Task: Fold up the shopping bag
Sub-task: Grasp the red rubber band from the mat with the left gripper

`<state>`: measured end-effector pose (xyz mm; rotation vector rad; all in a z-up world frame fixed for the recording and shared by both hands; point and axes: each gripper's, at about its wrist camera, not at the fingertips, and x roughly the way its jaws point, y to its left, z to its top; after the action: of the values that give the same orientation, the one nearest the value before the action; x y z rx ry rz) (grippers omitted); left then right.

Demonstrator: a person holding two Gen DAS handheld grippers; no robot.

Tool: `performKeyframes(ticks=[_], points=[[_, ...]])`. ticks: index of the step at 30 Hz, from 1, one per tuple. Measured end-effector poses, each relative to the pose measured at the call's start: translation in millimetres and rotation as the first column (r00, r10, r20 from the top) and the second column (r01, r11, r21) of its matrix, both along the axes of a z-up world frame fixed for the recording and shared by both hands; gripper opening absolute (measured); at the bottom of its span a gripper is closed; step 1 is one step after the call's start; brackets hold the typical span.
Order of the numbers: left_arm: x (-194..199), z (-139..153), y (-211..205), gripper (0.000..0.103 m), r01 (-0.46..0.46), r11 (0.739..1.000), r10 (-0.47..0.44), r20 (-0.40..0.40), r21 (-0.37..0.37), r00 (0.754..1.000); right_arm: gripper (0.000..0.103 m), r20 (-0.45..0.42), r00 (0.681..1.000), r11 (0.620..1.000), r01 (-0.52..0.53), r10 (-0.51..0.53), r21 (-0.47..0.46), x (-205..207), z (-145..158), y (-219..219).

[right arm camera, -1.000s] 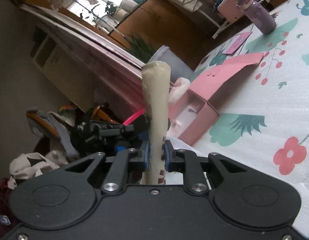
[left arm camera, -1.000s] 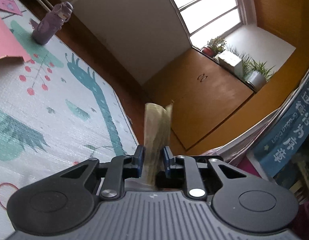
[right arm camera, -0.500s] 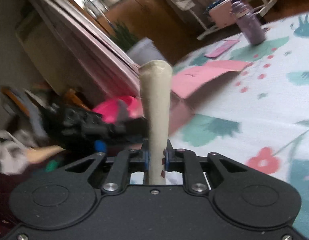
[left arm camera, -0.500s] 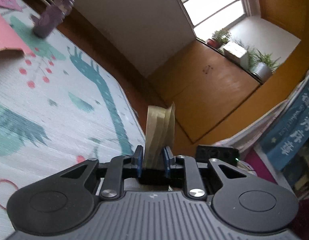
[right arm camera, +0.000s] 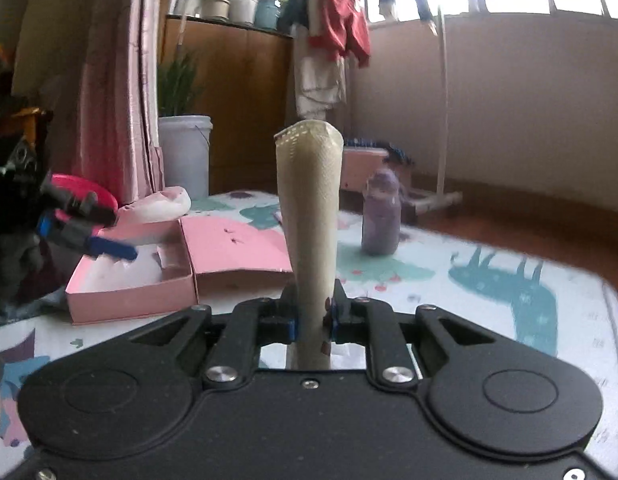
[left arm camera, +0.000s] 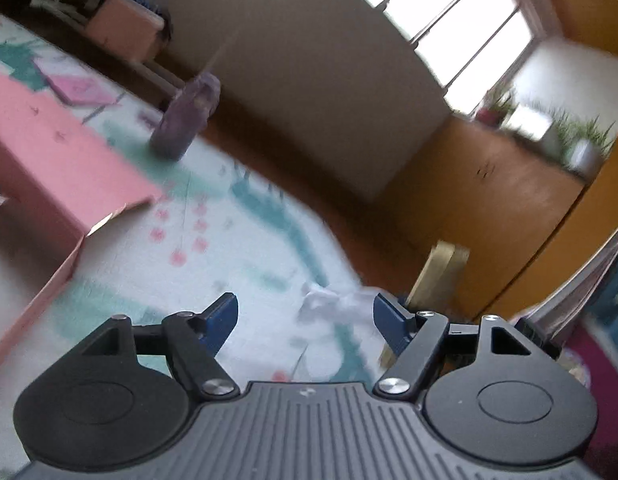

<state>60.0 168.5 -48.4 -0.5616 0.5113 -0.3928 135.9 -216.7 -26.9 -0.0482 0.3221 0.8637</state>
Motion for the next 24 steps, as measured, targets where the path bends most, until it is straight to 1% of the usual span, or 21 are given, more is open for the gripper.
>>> performKeyframes(ticks=[1, 3, 4, 5, 6, 7, 9, 10, 14, 16, 19, 22, 23, 24], points=[[-2, -3, -4, 0.074, -0.002, 0.997, 0.003, -0.014, 0.076, 1.000, 0.016, -0.030, 0.999, 1.000, -0.009, 0.010, 0.012, 3, -4, 0], [0, -15, -11, 0.074, 0.011, 0.981, 0.008, -0.096, 0.196, 0.995, 0.016, -0.046, 0.999, 0.999, -0.023, 0.024, 0.022, 6, -4, 3], [2, -22, -16, 0.063, 0.028, 0.961, 0.016, -0.156, 0.275, 0.988, 0.016, -0.053, 0.998, 0.999, -0.031, 0.033, 0.029, 7, -3, 5], [4, -28, -20, 0.051, 0.054, 0.940, 0.015, -0.198, 0.338, 0.980, 0.016, -0.062, 0.997, 0.999, -0.037, 0.039, 0.033, 8, -3, 9], [4, -34, -25, 0.036, 0.082, 0.919, 0.008, -0.228, 0.386, 0.974, 0.017, -0.077, 0.996, 0.998, -0.046, 0.048, 0.035, 10, -5, 13], [5, -39, -30, 0.036, 0.112, 0.895, 0.003, -0.258, 0.431, 0.966, 0.017, -0.087, 0.995, 0.998, -0.055, 0.057, 0.031, 10, -7, 17], [6, -47, -34, 0.035, 0.146, 0.861, 0.008, -0.299, 0.488, 0.954, 0.016, -0.094, 0.992, 0.997, -0.080, 0.082, 0.017, 5, -12, 25], [7, -50, -35, 0.034, 0.161, 0.850, 0.007, -0.315, 0.502, 0.949, 0.017, -0.101, 0.991, 0.996, -0.092, 0.093, 0.014, 4, -15, 26], [6, -57, -37, 0.034, 0.185, 0.837, 0.001, -0.340, 0.514, 0.940, 0.017, -0.119, 0.988, 0.994, -0.096, 0.101, 0.045, 8, -15, 25], [6, -60, -36, 0.034, 0.180, 0.827, 0.023, -0.351, 0.533, 0.936, 0.017, -0.133, 0.985, 0.993, -0.098, 0.106, 0.069, 10, -15, 25], [15, -66, -36, 0.034, 0.164, 0.833, 0.046, -0.361, 0.529, 0.932, 0.017, -0.143, 0.982, 0.991, -0.110, 0.120, 0.080, 10, -15, 26], [24, -73, -37, 0.033, 0.161, 0.842, 0.043, -0.362, 0.514, 0.931, 0.017, -0.150, 0.979, 0.989, -0.127, 0.138, 0.081, 9, -16, 29], [26, -74, -38, 0.031, 0.163, 0.840, 0.044, -0.362, 0.518, 0.931, 0.017, -0.152, 0.978, 0.988, -0.131, 0.143, 0.081, 10, -16, 30], [28, -75, -42, 0.027, 0.174, 0.821, 0.045, -0.364, 0.544, 0.930, 0.017, -0.155, 0.977, 0.988, -0.135, 0.146, 0.080, 10, -17, 31]])
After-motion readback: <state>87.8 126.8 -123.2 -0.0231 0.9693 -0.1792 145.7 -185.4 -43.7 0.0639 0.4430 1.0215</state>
